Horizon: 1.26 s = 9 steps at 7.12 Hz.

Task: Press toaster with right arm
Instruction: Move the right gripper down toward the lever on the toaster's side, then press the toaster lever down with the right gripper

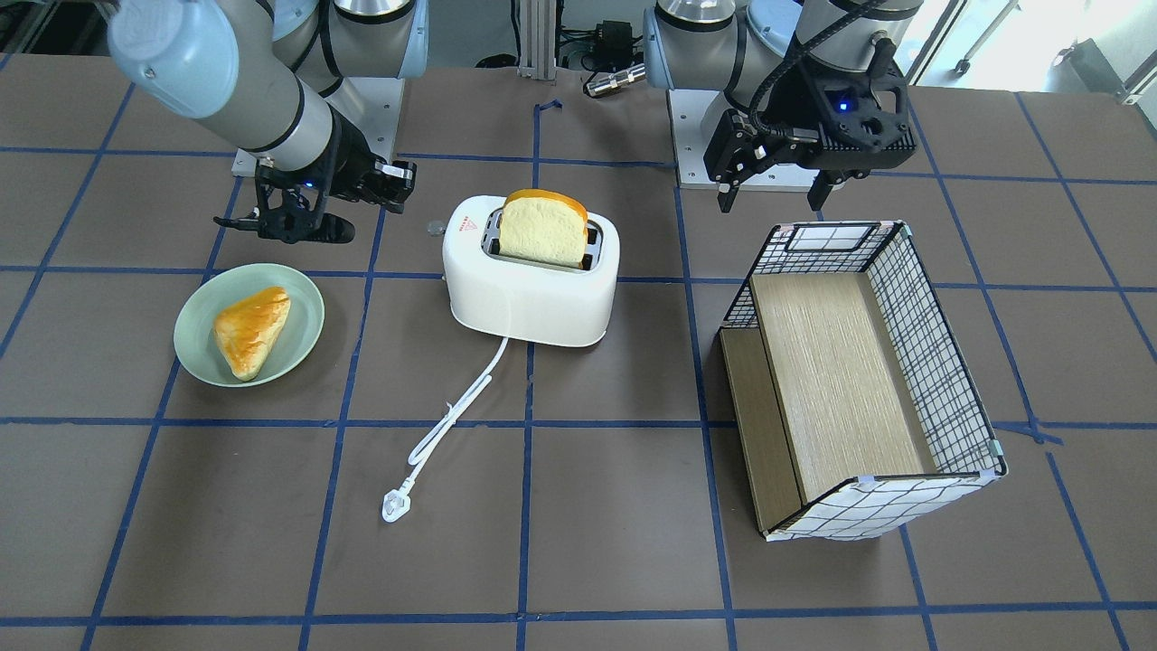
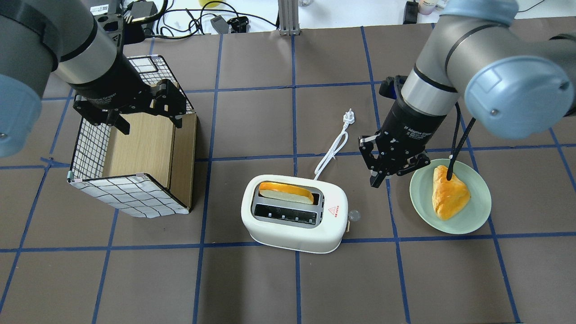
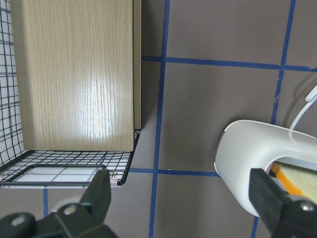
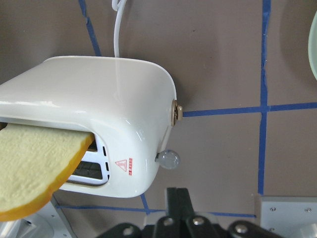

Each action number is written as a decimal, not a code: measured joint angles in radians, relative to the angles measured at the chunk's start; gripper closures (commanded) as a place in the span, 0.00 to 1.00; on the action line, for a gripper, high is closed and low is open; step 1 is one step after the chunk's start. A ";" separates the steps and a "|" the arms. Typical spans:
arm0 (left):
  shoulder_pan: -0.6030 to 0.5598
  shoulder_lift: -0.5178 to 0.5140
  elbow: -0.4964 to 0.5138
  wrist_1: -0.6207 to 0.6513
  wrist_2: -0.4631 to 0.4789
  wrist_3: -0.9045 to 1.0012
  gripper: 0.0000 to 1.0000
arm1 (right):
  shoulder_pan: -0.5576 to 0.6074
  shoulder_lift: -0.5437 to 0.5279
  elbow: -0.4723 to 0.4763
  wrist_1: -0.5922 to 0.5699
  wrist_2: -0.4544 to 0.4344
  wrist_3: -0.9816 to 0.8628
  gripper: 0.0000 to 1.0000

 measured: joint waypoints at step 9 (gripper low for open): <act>0.000 0.000 0.000 0.000 0.000 0.000 0.00 | 0.024 0.019 0.181 -0.149 0.055 0.007 1.00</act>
